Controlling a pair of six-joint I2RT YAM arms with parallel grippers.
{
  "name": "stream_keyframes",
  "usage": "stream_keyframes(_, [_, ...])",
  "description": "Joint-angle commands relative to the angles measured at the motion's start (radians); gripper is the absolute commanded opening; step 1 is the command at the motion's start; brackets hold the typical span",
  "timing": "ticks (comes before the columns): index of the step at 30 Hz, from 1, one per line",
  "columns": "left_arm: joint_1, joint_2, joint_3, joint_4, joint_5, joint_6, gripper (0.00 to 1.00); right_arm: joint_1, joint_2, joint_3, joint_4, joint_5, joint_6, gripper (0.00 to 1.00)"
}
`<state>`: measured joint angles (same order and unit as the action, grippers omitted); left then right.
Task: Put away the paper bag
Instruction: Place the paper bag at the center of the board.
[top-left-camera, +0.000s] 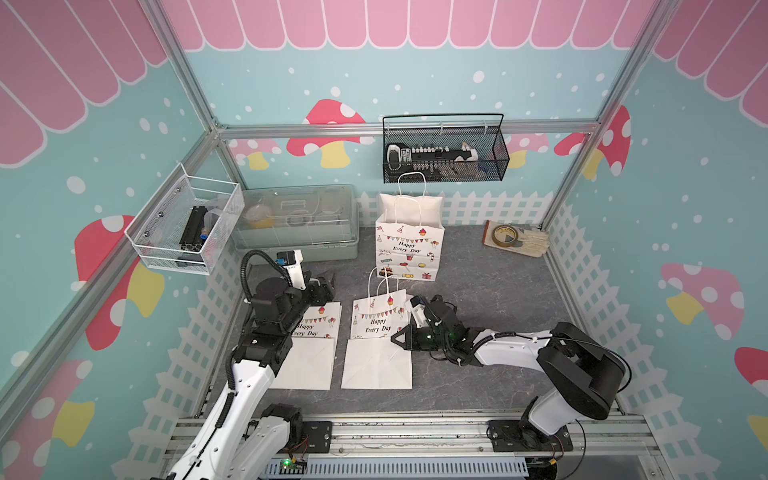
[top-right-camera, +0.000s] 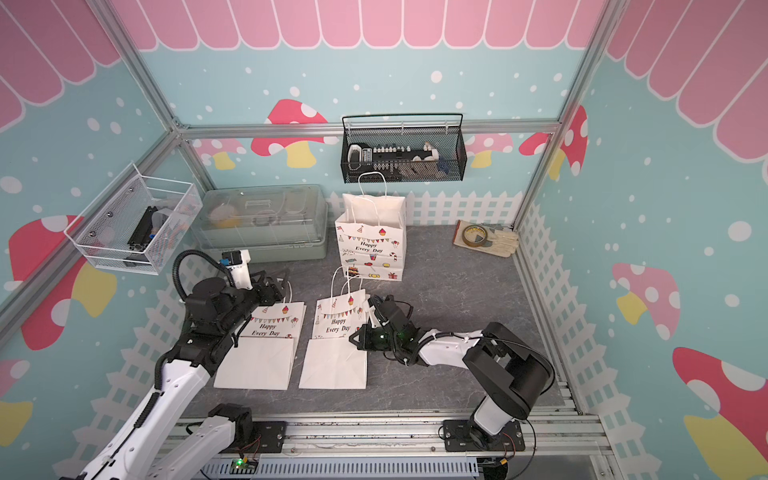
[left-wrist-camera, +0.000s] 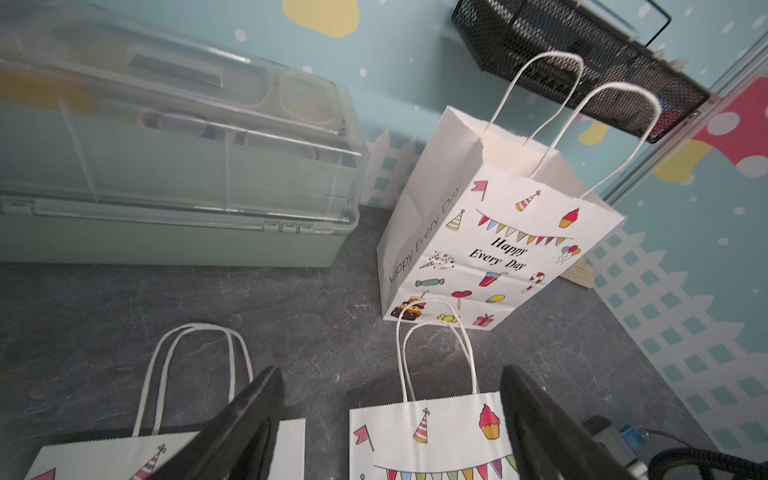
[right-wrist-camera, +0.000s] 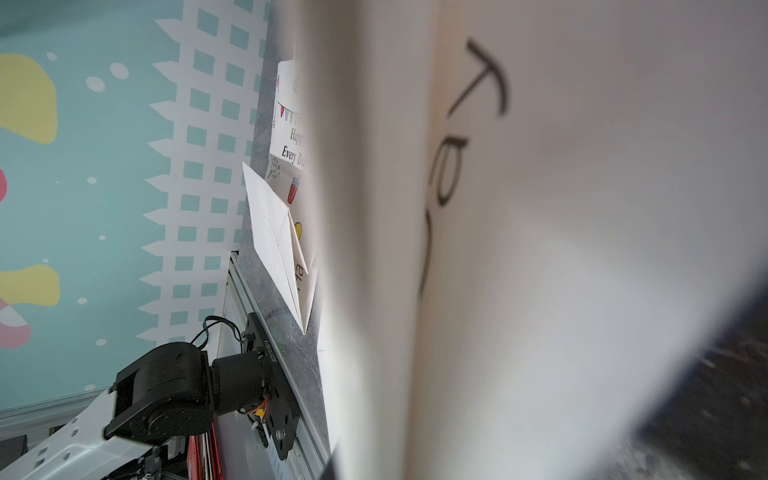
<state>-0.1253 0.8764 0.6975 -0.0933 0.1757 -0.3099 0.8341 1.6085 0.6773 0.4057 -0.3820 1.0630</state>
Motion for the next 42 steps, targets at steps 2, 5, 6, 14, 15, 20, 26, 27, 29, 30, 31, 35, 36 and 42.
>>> stream_keyframes(2, [0.006,-0.005,-0.001,0.016,-0.009,0.011,0.83,0.016,0.035,-0.012,0.067,0.023,0.037,0.00])
stream_keyframes(5, [0.007,-0.011,-0.009,0.023,-0.022,0.011,0.83,0.017,0.055,-0.008,0.068,0.014,0.032,0.00])
stream_keyframes(6, [0.007,-0.013,-0.009,0.023,-0.025,0.011,0.83,0.017,0.059,-0.004,0.061,0.014,0.027,0.00])
stream_keyframes(14, [0.007,-0.009,-0.012,0.026,-0.027,0.006,0.83,0.017,0.150,0.046,0.072,-0.015,0.018,0.02])
stream_keyframes(15, [0.006,-0.010,-0.012,0.026,-0.028,0.006,0.83,0.017,0.163,0.049,0.082,-0.018,0.020,0.02])
stream_keyframes(20, [0.006,-0.008,-0.013,0.029,-0.029,0.005,0.83,0.017,0.183,0.047,0.089,0.002,0.016,0.07])
stream_keyframes(26, [0.007,-0.002,-0.013,0.035,-0.023,0.000,0.83,0.017,0.179,0.048,0.040,0.021,-0.018,0.30])
stream_keyframes(27, [0.007,-0.002,-0.013,0.036,-0.022,-0.001,0.83,0.016,0.176,0.052,0.023,0.027,-0.029,0.33])
stream_keyframes(29, [0.006,-0.002,-0.015,0.037,-0.023,-0.001,0.83,0.018,0.165,0.066,-0.043,0.047,-0.072,0.38])
stream_keyframes(30, [0.007,-0.004,-0.015,0.037,-0.023,-0.001,0.83,0.017,0.158,0.076,-0.085,0.061,-0.097,0.39])
stream_keyframes(31, [0.006,-0.004,-0.015,0.037,-0.024,-0.001,0.83,0.018,0.149,0.088,-0.140,0.081,-0.126,0.41])
stream_keyframes(35, [0.006,0.000,-0.016,0.043,-0.021,-0.006,0.83,0.017,0.119,0.116,-0.273,0.133,-0.201,0.52])
stream_keyframes(36, [0.006,0.001,-0.015,0.043,-0.019,-0.006,0.83,0.017,0.114,0.113,-0.283,0.141,-0.206,0.54])
stream_keyframes(42, [0.007,0.000,-0.016,0.045,-0.016,-0.008,0.83,0.017,0.110,0.107,-0.307,0.153,-0.216,0.60])
